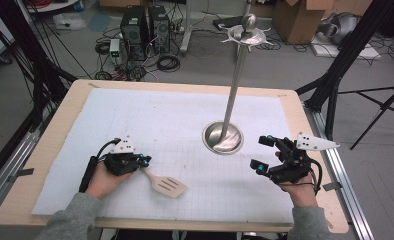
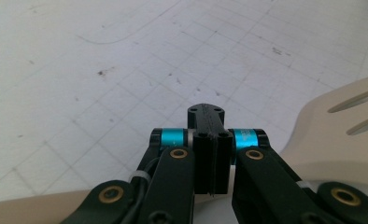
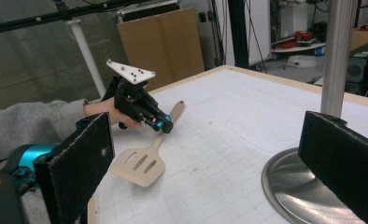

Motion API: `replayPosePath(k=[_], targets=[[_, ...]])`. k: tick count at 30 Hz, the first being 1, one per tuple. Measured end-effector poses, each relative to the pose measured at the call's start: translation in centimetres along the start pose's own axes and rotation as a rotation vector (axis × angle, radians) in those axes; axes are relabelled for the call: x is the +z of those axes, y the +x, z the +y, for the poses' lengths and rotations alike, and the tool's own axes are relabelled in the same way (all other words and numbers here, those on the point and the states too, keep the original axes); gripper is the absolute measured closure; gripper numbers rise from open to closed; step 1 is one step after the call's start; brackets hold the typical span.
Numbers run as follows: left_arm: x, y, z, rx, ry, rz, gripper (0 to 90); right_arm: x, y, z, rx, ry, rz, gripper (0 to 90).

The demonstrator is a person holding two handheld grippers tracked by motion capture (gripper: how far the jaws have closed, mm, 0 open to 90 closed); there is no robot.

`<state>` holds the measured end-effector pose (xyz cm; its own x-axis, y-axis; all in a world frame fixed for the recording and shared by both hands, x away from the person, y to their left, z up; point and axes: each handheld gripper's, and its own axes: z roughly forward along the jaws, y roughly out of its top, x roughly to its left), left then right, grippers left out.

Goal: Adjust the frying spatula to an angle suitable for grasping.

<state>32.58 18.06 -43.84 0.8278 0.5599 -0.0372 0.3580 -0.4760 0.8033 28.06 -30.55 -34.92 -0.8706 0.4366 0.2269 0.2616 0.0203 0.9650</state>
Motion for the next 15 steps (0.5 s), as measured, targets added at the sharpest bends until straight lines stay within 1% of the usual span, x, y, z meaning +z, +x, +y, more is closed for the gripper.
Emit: replayPosePath(k=[5,7,8,10,14,15], targets=[[0.5,-0.5,0.2,0.005,0.002,-0.028,90.0,-0.1,0.1,0.0,0.005,0.0,-0.001,2.6],[0.7,-0.5,0.2,0.009,0.017,-0.037,90.0,-0.1,0.0,0.0,0.002,0.001,-0.001,2.5],[0.8,-0.6,0.2,0.005,0.02,-0.041,90.0,-0.1,0.0,0.0,0.002,0.001,-0.001,2.5],[0.9,-0.7,0.2,0.015,0.033,-0.046,90.0,-0.1,0.0,0.0,0.003,0.001,-0.001,2.6],[1.2,-1.0,0.1,0.017,0.061,-0.064,90.0,-0.1,0.0,0.0,0.005,-0.001,-0.001,2.5],[1.2,-1.0,0.0,0.023,0.066,-0.068,90.0,-0.1,0.0,0.0,0.006,-0.001,-0.001,2.6]])
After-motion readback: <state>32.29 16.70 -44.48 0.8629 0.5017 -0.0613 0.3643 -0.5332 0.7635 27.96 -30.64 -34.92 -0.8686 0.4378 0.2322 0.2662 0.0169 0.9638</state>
